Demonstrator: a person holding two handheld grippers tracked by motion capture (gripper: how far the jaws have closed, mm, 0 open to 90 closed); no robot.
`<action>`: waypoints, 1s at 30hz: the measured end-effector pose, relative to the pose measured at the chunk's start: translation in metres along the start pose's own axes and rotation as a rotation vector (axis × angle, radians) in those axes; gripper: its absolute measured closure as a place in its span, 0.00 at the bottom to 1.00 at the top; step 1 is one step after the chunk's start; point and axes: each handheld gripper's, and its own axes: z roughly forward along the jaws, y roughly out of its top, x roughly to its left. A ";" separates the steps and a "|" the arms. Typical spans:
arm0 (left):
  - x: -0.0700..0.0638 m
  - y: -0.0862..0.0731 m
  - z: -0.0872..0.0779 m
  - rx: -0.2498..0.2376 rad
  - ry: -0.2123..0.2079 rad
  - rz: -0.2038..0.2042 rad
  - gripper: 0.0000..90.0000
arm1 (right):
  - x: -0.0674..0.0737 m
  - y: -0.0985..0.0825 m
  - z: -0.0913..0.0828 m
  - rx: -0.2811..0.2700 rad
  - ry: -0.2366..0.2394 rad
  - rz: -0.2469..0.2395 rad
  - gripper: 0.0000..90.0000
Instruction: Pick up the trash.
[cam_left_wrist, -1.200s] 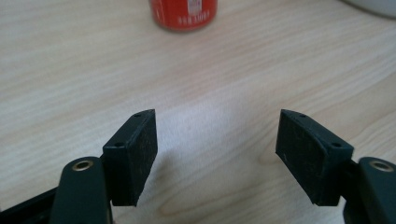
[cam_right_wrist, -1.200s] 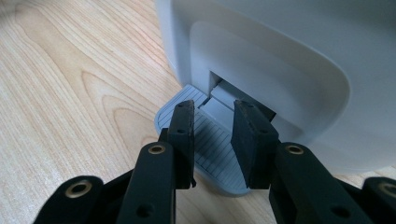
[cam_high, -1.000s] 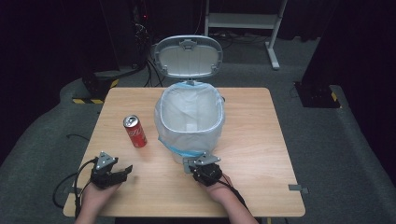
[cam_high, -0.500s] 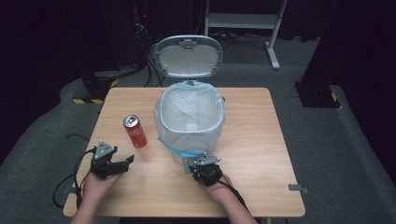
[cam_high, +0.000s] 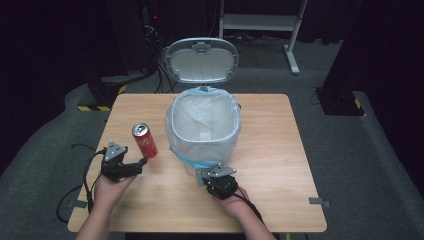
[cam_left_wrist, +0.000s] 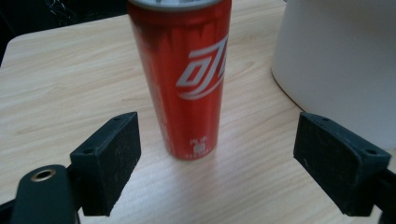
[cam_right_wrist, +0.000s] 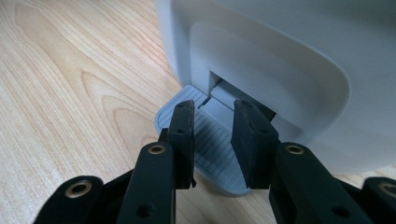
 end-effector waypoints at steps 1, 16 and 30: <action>0.000 0.000 0.000 0.000 0.000 0.000 0.17 | 0.000 0.000 0.000 0.000 0.000 0.000 0.77; 0.011 0.022 0.026 -0.028 0.002 -0.054 0.16 | 0.000 0.000 0.000 0.002 0.002 0.002 0.77; 0.015 0.023 0.060 -0.024 0.038 -0.058 0.21 | -0.001 0.000 0.000 -0.001 0.004 -0.003 0.77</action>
